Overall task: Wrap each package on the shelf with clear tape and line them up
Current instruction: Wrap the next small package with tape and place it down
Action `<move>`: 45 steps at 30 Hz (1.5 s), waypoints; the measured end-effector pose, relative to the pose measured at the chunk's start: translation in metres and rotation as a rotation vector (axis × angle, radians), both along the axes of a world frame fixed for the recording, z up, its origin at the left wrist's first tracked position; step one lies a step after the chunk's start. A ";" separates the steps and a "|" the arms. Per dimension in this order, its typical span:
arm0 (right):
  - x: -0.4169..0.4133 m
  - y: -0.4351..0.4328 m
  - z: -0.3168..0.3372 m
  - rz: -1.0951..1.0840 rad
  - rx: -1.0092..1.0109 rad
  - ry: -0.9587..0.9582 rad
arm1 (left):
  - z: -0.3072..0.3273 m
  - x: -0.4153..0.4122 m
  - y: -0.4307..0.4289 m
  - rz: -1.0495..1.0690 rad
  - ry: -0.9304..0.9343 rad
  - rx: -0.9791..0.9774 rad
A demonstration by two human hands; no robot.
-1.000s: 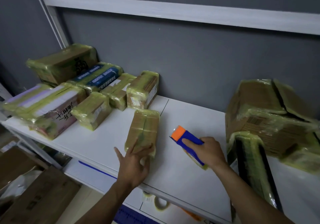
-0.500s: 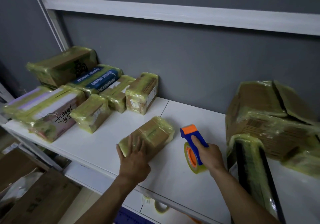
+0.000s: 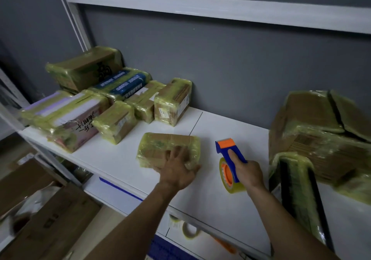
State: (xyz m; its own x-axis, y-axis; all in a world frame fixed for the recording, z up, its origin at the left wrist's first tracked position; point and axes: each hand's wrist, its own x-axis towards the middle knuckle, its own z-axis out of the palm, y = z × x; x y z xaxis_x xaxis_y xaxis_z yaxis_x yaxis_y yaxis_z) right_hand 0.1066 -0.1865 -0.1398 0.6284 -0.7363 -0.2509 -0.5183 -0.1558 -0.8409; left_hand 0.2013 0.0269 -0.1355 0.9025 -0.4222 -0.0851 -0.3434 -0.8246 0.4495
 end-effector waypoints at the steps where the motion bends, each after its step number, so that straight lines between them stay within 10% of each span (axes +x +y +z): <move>1: -0.001 0.000 0.000 -0.001 0.001 -0.005 | -0.002 -0.001 -0.010 0.018 0.008 0.039; 24: -0.010 -0.006 0.032 0.141 0.036 -0.034 | -0.008 -0.010 0.018 -0.358 -0.006 -0.463; 36: -0.027 -0.012 0.095 0.621 -0.108 -0.028 | 0.060 -0.012 -0.006 0.118 0.744 -1.012; 45: -0.031 -0.009 0.103 0.693 -0.168 -0.115 | 0.061 -0.017 0.003 -0.032 0.649 -1.073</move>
State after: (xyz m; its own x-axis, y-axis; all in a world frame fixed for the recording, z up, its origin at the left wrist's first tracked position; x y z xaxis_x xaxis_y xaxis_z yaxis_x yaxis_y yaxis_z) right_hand 0.0751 -0.1958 -0.0372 0.9805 -0.1820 -0.0737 -0.1634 -0.5483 -0.8201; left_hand 0.1846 0.0301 -0.0743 0.8110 -0.5747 -0.1098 0.1797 0.0660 0.9815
